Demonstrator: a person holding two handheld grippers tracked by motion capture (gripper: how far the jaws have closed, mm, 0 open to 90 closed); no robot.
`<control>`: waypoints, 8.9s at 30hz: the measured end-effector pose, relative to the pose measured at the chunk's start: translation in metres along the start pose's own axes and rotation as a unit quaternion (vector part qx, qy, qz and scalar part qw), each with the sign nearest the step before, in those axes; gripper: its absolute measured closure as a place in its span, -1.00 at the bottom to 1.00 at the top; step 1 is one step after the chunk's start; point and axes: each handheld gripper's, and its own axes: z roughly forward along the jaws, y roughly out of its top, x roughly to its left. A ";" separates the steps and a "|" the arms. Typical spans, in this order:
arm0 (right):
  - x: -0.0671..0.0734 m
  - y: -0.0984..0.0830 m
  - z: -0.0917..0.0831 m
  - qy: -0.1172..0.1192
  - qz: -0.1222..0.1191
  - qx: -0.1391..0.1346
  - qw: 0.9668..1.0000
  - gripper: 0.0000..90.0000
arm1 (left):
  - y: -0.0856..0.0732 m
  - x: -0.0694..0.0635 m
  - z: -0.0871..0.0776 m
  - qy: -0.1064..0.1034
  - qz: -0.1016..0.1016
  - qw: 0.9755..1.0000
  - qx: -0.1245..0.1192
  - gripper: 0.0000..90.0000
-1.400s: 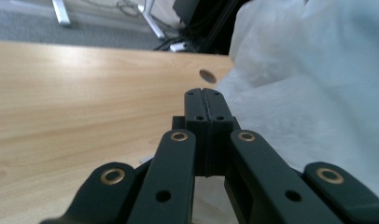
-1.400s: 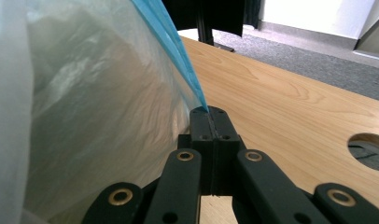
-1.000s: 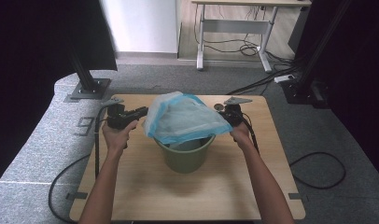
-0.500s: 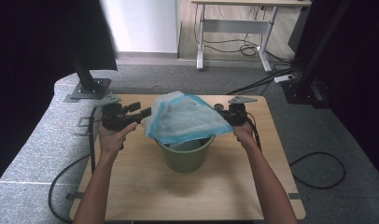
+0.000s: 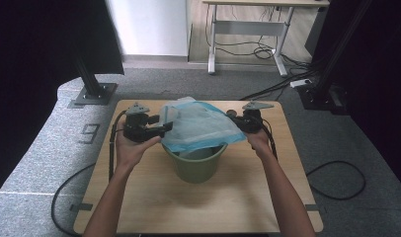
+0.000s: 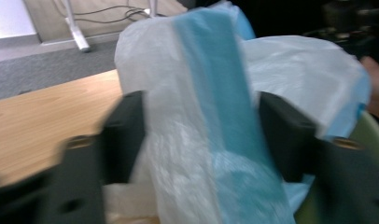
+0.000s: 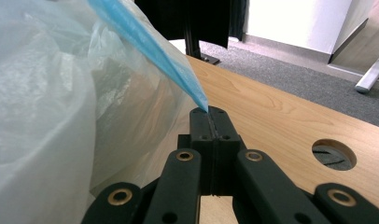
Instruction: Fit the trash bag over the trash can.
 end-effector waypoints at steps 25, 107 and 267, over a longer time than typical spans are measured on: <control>-0.004 -0.014 0.027 -0.006 0.015 0.012 1.000 0.97 | -0.039 0.090 0.043 -0.076 -0.155 0.985 0.017 1.00; 0.121 -0.039 -0.118 0.109 -0.027 -0.032 0.993 0.97 | -0.053 0.063 0.030 -0.088 -0.104 0.990 0.043 0.99; 0.116 -0.109 -0.048 0.079 -0.074 0.083 0.991 0.97 | -0.068 0.094 0.121 -0.094 -0.094 0.969 0.208 0.97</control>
